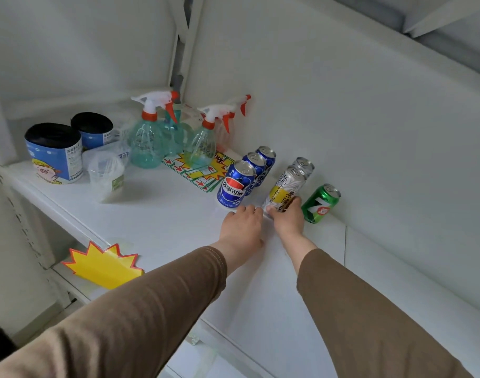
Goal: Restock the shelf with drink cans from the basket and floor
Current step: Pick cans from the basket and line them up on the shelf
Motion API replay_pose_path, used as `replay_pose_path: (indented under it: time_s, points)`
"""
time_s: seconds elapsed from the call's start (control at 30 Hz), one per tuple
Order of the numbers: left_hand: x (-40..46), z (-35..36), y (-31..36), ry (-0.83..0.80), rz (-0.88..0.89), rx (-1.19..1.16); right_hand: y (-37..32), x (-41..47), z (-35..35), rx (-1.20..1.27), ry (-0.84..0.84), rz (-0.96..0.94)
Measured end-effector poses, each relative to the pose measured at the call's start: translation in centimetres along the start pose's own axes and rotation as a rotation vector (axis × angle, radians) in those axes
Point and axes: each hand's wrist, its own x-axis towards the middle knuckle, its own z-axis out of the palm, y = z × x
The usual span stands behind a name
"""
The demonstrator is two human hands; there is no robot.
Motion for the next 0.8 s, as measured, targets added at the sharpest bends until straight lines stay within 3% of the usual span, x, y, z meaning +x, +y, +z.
replay_pose_path:
  time_s: [0.33,0.53,0.8]
  points:
    - [0.0,0.2,-0.2,0.004,0.016,0.005,-0.1,0.7,0.2,-0.046,-0.007,0.005]
    - [-1.3,-0.4,0.0,0.008,0.005,0.040,0.0,-0.9,-1.4,-0.061,-0.092,0.027]
    - [-6.5,-2.1,0.4,0.007,0.002,0.157,2.5,-10.2,-5.7,-0.386,-0.216,-0.313]
